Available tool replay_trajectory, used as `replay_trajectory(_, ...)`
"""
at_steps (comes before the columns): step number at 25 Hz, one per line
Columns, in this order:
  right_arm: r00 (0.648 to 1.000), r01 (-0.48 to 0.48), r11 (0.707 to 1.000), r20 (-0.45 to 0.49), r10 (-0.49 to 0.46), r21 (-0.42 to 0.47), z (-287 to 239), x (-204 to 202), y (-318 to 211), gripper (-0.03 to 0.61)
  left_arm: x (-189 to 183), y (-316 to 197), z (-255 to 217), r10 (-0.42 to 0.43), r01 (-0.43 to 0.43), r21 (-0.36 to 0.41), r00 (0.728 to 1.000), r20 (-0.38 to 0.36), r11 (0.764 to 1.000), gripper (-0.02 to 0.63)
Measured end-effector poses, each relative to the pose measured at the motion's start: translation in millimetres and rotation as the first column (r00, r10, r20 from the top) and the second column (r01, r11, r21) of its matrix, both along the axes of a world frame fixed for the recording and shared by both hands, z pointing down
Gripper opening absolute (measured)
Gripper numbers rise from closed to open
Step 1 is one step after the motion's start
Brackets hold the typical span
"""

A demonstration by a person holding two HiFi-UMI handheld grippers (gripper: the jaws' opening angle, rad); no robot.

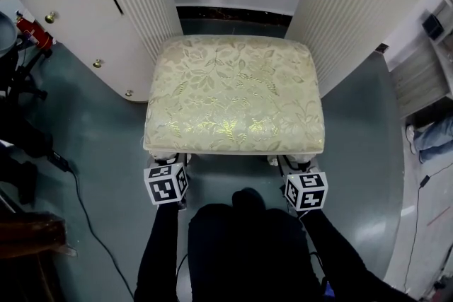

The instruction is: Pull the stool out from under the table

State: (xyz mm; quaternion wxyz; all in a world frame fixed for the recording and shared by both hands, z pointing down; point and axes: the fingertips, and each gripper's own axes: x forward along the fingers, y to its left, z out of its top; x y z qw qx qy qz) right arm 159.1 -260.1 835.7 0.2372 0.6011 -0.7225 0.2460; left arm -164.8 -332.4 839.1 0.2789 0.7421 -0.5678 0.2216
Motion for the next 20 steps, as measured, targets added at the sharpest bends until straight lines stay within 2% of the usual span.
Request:
replay_trajectory(14,1.0,-0.013,0.999,-0.005,0.013,-0.044,-5.0,1.3,3.6,0.186,0.8,5.4,-5.7,-0.01,0.01,-0.011,1.0,-0.004,1.0,0.193)
replay_trajectory(20,1.0,-0.005,1.0,0.002,0.005,-0.01,-7.5,1.1,0.4,0.186,1.2,1.2,-8.0,-0.012,0.012,0.005,1.0,-0.006,1.0,0.193)
